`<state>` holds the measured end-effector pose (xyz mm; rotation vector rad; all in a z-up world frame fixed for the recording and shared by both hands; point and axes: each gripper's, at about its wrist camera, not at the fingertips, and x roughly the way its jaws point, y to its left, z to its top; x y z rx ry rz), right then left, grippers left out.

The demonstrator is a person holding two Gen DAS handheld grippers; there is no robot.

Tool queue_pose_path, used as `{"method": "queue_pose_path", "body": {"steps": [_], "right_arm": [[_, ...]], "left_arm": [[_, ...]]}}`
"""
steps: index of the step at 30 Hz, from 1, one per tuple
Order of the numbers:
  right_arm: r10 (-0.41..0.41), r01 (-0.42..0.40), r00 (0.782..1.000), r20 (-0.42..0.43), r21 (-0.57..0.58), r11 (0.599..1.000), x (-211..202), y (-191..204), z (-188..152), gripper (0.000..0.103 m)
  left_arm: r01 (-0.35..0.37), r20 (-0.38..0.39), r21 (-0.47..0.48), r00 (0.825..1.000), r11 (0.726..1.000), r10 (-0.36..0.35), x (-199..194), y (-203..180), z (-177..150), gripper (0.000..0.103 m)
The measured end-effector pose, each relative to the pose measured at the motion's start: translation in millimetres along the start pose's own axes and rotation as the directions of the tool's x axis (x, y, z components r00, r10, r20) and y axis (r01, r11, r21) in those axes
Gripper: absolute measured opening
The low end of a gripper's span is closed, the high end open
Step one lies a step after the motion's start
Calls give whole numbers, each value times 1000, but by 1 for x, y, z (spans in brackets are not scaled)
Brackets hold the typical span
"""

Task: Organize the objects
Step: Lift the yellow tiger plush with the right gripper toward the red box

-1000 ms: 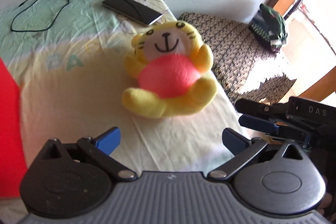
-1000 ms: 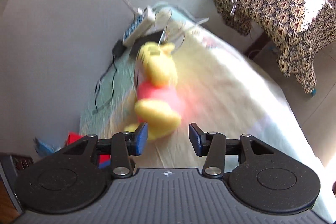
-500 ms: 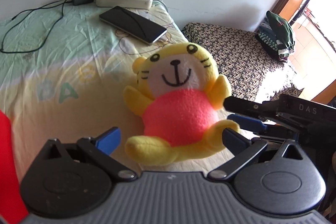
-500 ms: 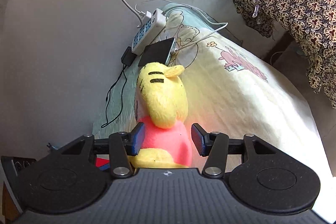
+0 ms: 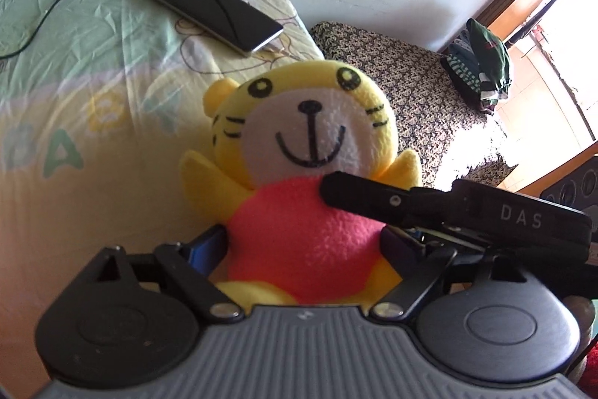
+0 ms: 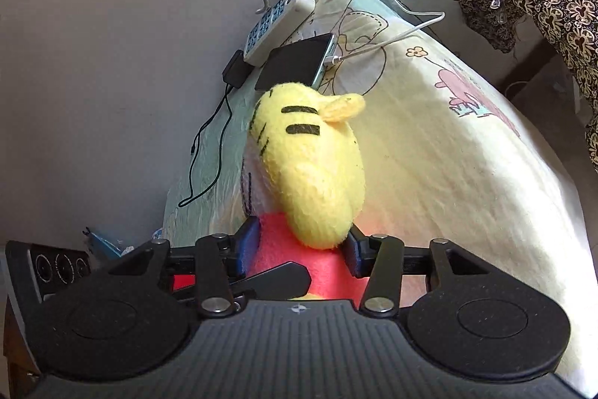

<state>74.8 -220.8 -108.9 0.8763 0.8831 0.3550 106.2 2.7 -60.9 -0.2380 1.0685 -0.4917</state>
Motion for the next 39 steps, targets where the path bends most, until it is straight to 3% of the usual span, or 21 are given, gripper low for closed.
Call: {"method": "queue_pose_path", "body": {"steps": [7, 13, 18, 23, 27, 33, 39], "right_arm": [[29, -29, 999, -16, -5, 1000, -22, 14, -14, 41], [93, -96, 995, -40, -107, 990, -39, 57, -27, 41], [144, -151, 988, -49, -213, 965, -45, 109, -40, 41], [216, -227, 974, -72, -234, 945, -33, 151, -63, 41], [210, -224, 974, -80, -298, 928, -22, 188, -88, 41], [133, -147, 989, -63, -354, 924, 2, 233, -117, 41], [7, 15, 999, 48, -458, 889, 19, 272, -138, 41]], "left_arm": [[-9, 24, 21, 1000, 1000, 9, -29, -13, -13, 86], [-46, 121, 28, 992, 999, 42, -89, -18, -29, 86], [-88, 226, 20, 971, 996, 81, -145, -11, -40, 86], [-142, 314, -3, 940, 990, 136, -199, 10, -55, 86], [-141, 344, -37, 928, 989, 145, -229, 39, -68, 86], [-56, 370, -103, 925, 993, 91, -259, 100, -85, 86], [147, 366, -169, 927, 975, -77, -257, 163, -88, 86]]}}
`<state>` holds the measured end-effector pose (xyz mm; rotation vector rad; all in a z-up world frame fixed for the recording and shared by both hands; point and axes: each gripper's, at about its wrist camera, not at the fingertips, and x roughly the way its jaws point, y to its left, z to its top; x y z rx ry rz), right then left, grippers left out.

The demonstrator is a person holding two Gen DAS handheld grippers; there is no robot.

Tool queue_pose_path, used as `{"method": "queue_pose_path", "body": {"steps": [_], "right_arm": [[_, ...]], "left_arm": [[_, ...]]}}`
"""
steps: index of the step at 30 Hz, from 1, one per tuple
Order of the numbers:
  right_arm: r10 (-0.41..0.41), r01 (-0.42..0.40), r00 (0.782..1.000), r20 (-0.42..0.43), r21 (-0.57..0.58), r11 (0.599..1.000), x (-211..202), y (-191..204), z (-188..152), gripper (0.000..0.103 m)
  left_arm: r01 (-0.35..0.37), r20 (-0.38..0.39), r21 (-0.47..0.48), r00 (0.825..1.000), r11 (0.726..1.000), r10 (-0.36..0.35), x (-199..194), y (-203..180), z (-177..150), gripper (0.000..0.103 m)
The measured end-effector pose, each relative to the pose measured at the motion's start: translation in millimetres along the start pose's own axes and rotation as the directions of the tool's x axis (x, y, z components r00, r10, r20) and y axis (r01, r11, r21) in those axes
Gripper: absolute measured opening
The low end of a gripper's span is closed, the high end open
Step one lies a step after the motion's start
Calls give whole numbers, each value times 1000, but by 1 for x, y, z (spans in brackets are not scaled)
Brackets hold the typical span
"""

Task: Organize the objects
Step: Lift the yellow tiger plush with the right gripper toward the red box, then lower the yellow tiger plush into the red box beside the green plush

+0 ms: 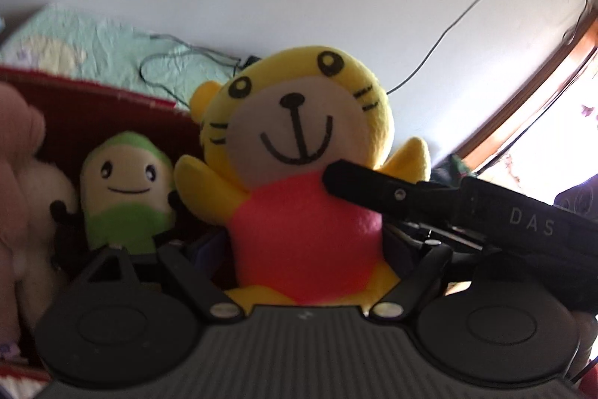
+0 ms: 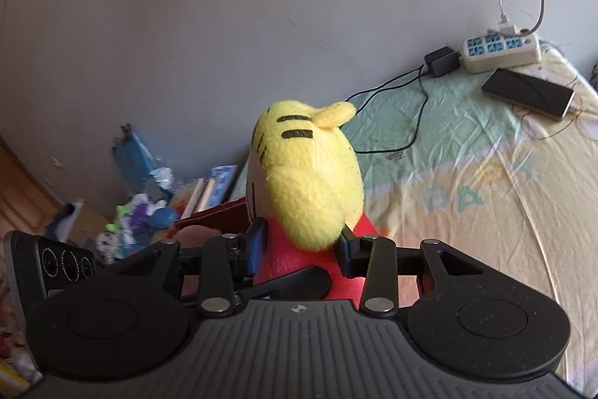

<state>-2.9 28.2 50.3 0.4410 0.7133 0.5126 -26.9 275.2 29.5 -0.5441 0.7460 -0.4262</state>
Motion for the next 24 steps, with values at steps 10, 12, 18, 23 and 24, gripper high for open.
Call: {"method": "queue_pose_path", "body": {"steps": [10, 12, 18, 23, 24], "right_arm": [[-133, 136, 990, 47, -79, 987, 26, 48, -12, 40], [-149, 153, 987, 54, -84, 985, 31, 56, -16, 39], [-167, 169, 985, 50, -22, 985, 40, 64, -26, 36], [-74, 69, 997, 36, 129, 989, 45, 63, -32, 33], [-59, 53, 998, 30, 169, 984, 48, 59, -32, 33]], "left_arm": [[103, -15, -34, 995, 994, -104, -10, 51, 10, 95], [97, -15, -29, 995, 995, -97, -13, 57, 11, 96], [81, -24, 20, 996, 997, -80, -25, 63, 12, 94], [6, 0, 68, 1000, 998, -6, -44, 65, 19, 96], [-3, 3, 72, 1000, 997, 3, -46, 65, 21, 96]]}}
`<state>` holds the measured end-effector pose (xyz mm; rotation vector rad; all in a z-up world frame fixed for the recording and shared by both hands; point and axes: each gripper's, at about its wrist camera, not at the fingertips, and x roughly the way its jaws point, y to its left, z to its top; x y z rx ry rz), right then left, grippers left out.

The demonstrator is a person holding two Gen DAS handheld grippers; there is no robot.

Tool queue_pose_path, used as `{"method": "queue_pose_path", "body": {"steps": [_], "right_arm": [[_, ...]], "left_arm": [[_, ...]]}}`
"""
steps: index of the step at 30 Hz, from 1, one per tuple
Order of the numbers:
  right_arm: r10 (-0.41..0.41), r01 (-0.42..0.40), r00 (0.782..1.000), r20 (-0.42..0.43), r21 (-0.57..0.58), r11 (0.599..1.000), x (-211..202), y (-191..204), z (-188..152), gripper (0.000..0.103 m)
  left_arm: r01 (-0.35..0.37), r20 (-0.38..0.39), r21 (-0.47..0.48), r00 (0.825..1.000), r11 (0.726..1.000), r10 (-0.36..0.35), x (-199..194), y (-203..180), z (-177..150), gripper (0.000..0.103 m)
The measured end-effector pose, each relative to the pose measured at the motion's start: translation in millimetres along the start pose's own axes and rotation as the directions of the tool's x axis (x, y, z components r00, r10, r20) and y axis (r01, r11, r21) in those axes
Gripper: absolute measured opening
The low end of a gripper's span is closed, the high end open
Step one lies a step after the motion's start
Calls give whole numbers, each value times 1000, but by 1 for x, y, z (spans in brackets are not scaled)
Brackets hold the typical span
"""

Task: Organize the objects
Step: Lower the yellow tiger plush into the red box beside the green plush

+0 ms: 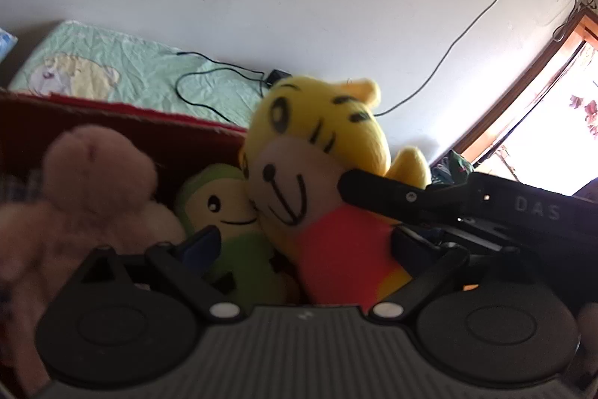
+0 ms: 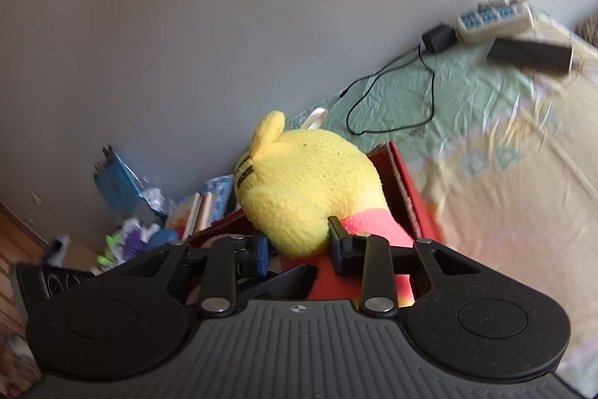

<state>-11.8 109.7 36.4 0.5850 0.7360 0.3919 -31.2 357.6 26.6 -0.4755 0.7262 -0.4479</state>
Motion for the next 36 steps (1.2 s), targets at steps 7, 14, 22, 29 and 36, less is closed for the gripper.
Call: {"method": "queue_pose_path", "body": {"steps": [7, 14, 22, 29, 36], "right_arm": [[-32, 30, 999, 34, 40, 999, -3, -28, -7, 28], [-42, 46, 998, -52, 77, 996, 6, -37, -26, 29], [-66, 62, 996, -64, -60, 996, 10, -26, -13, 40], [-61, 57, 997, -45, -70, 996, -16, -31, -15, 47], [-52, 48, 998, -45, -71, 996, -27, -32, -20, 47]], "left_arm": [[-43, -31, 66, 999, 997, 45, 6, -4, -2, 95], [-146, -74, 238, 983, 960, 168, 13, -27, -25, 91], [-208, -69, 259, 970, 943, 233, 26, -24, -20, 95], [-285, -49, 279, 950, 917, 310, 19, -28, -24, 99], [-351, -55, 290, 923, 890, 381, 7, -36, -29, 95]]}}
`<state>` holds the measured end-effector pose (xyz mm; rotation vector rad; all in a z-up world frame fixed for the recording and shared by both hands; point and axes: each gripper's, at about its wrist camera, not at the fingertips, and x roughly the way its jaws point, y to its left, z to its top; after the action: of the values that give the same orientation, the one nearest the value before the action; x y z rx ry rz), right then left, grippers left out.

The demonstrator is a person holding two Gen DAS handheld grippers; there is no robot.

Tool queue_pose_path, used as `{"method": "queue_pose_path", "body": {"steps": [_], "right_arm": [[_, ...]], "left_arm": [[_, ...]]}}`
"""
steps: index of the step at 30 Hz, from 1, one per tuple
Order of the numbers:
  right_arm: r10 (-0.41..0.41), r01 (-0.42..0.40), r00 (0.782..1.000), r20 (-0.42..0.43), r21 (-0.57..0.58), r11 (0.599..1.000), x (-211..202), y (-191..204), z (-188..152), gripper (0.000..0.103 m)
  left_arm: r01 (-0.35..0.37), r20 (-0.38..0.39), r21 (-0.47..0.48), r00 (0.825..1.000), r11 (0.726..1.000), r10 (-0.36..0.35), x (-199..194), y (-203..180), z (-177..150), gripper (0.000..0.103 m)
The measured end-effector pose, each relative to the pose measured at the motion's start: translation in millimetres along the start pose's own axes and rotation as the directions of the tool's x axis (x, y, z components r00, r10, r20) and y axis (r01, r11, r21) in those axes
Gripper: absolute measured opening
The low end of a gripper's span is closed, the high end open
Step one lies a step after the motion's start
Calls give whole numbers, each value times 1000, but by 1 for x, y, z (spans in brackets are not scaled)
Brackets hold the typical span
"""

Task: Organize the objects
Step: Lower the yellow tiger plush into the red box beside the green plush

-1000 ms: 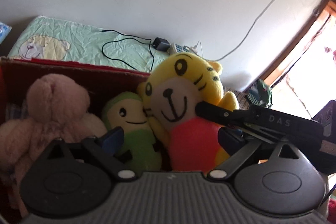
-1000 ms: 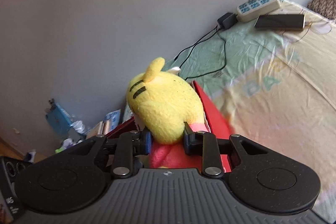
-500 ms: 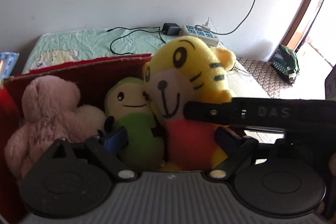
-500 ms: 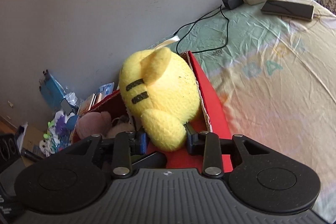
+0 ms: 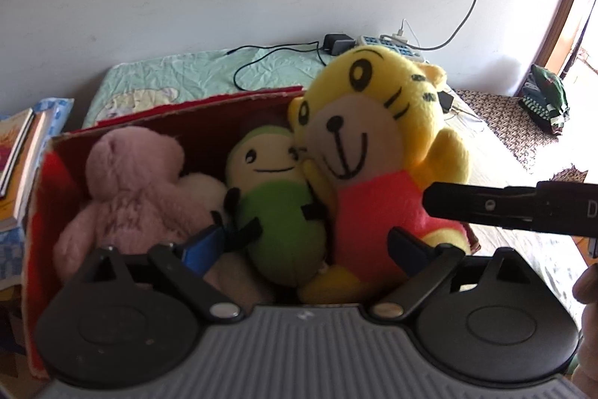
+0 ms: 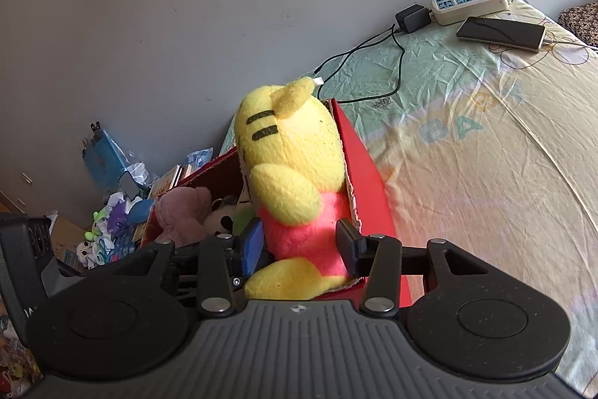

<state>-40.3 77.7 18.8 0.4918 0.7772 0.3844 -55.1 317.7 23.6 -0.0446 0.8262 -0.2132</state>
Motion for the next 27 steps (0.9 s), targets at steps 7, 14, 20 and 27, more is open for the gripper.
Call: {"method": "queue_pose_path", "body": {"steps": [7, 14, 20, 27], "right_arm": [[-65, 66, 998, 10, -118, 991, -5, 13, -7, 46], [-41, 39, 999, -13, -134, 990, -6, 9, -7, 46], [-10, 4, 999, -33, -166, 986, -16, 6, -5, 46], [26, -40, 997, -70, -199, 979, -25, -2, -8, 46]], "left_arm": [[-110, -49, 3, 993, 994, 110, -7, -14, -1, 97], [-239, -72, -35, 969, 970, 236, -17, -25, -5, 99], [-327, -86, -90, 943, 941, 320, -27, -32, -9, 99], [-423, -88, -146, 906, 895, 414, -36, -49, -18, 99]]}}
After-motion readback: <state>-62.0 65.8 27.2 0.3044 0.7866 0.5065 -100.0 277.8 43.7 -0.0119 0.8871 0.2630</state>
